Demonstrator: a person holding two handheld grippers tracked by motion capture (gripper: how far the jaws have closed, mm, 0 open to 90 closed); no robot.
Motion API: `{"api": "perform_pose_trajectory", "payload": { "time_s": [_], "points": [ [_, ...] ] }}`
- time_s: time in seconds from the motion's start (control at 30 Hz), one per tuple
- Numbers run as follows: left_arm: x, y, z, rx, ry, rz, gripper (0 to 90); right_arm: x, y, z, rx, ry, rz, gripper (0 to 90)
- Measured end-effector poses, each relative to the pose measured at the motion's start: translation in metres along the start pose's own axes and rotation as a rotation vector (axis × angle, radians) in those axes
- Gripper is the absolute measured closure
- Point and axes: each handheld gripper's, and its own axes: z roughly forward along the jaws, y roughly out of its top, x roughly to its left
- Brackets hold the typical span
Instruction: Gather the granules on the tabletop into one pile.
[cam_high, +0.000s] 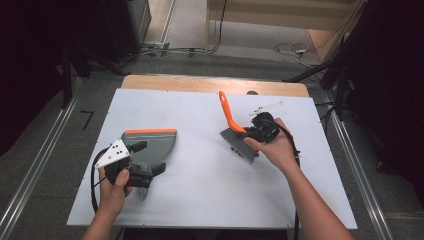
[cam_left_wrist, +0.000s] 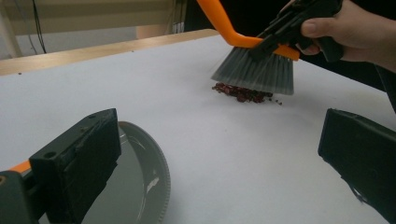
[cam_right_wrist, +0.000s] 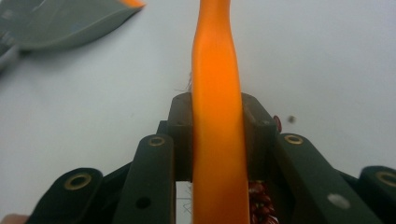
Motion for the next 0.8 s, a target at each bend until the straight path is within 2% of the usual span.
{"api": "perform_pose_trajectory", "payload": {
  "time_s": [0.03,0.1,0.27,0.3,0.33,0.4,0.6,0.8],
  "points": [
    [0.0,0.0,0.0,0.001,-0.001,-0.001,0.0,-0.001,-0.002,-0.002,0.004,0.035,-0.068,68.5],
    [0.0,0.0,0.0,0.002,-0.001,-0.001,0.0,-0.002,-0.007,-0.005,0.037,0.08,-0.15,68.5],
    [0.0,0.0,0.001,0.006,0.002,0.001,0.0,-0.007,-0.023,0.003,0.134,0.186,-0.217,68.6],
    [0.0,0.0,0.001,0.005,0.001,0.002,0.0,-0.009,-0.025,0.007,0.143,0.198,-0.234,68.6],
    [0.0,0.0,0.001,0.008,0.002,0.003,0.0,-0.01,-0.027,0.008,0.126,0.198,-0.25,68.6],
    [0.0,0.0,0.001,0.008,0.002,0.002,0.0,-0.016,-0.025,0.01,0.108,0.185,-0.244,68.4],
    [0.0,-0.001,0.001,0.009,0.0,0.003,0.0,-0.023,-0.02,0.009,0.069,0.081,-0.213,68.5],
    [0.001,0.0,0.0,0.008,0.003,0.002,0.0,-0.019,-0.013,-0.004,0.032,0.089,-0.185,68.5]
  ]
}}
